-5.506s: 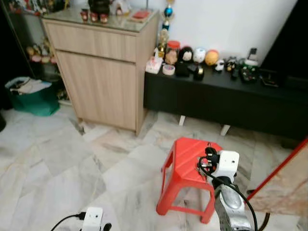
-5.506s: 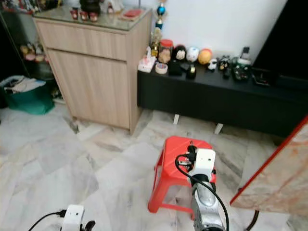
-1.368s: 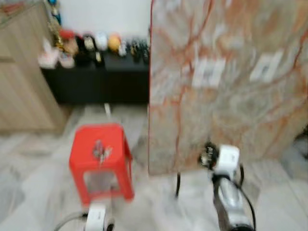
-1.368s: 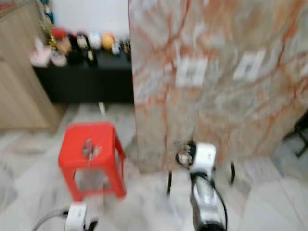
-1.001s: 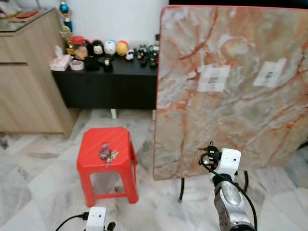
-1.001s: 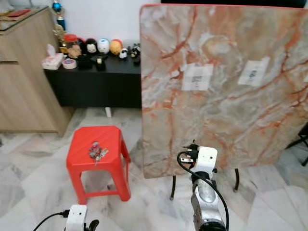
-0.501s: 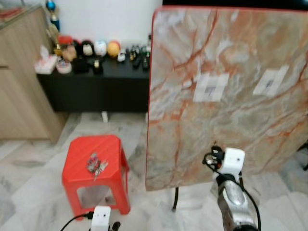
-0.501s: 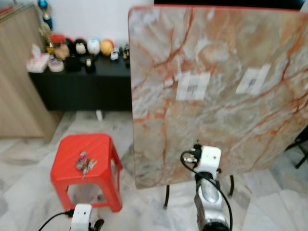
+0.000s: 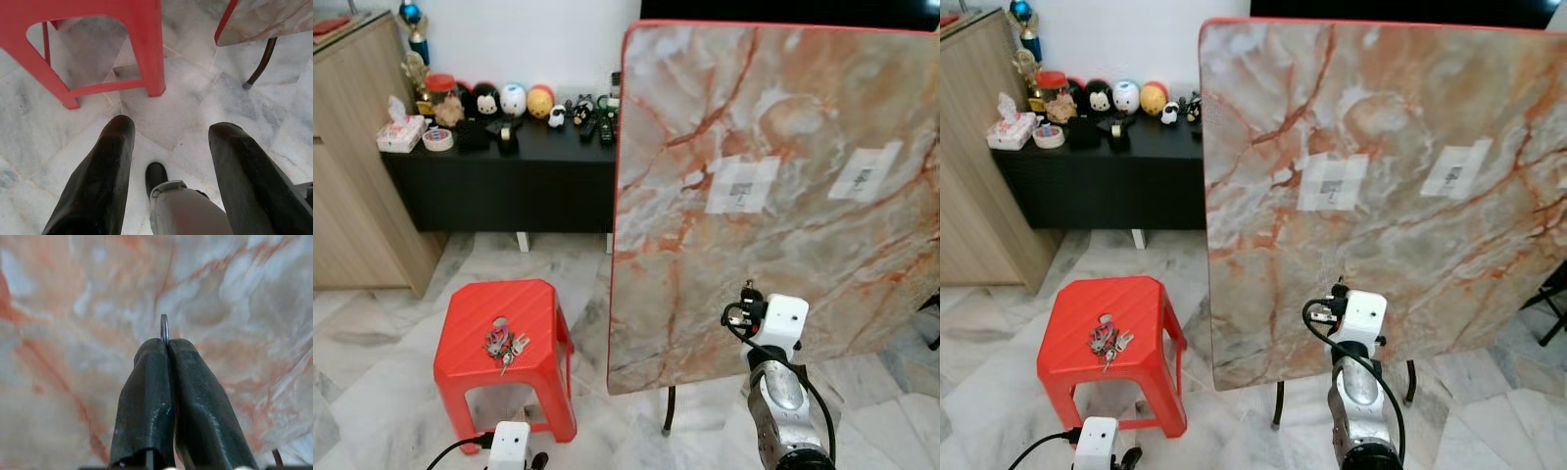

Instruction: Hang keys on a hook

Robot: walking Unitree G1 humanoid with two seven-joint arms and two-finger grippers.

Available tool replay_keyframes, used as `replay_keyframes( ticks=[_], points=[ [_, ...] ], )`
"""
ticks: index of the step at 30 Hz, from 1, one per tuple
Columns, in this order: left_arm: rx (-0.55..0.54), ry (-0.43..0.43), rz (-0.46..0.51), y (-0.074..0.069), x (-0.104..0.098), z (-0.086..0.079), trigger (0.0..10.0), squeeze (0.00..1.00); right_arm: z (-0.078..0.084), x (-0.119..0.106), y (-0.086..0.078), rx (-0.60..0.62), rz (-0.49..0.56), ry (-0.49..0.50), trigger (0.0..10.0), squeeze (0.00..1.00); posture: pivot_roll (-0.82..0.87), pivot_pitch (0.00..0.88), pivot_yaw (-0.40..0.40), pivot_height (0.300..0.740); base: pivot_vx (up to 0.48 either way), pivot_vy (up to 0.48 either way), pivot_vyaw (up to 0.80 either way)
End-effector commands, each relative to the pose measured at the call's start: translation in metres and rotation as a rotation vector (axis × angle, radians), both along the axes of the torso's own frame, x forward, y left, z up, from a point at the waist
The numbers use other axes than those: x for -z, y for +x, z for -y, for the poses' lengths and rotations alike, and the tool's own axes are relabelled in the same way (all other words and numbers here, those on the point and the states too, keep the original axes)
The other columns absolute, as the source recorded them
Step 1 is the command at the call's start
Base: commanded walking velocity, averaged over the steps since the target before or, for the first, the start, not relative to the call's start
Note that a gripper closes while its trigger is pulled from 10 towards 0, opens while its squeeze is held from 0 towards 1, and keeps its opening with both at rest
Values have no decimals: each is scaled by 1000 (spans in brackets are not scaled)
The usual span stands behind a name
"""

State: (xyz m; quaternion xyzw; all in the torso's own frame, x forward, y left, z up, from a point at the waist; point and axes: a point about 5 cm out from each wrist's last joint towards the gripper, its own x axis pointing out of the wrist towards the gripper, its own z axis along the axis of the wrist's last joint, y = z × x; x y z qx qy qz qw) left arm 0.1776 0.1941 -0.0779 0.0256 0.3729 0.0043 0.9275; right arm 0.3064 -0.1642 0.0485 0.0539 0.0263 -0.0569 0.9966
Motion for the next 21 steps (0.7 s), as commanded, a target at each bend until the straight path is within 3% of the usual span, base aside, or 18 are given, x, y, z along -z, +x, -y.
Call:
replay_keyframes(
  ticks=[1, 11, 21],
  points=[
    [7, -5, -29, -4, 3, 2, 10000, 0, 3, -13, 7, 3, 52, -8, 10000, 0, 66, 0, -81, 740, 0, 0, 0],
    [2, -8, -35, -5, 4, 2, 10000, 0, 5, 5, -9, -9, 1, -17, 10000, 0, 66, 0, -83, 740, 0, 0, 0],
    [1, 2, -41, -8, 4, -2, 10000, 0, 21, 15, -47, 8, 11, -60, 10000, 0, 67, 0, -84, 740, 0, 0, 0]
  ],
)
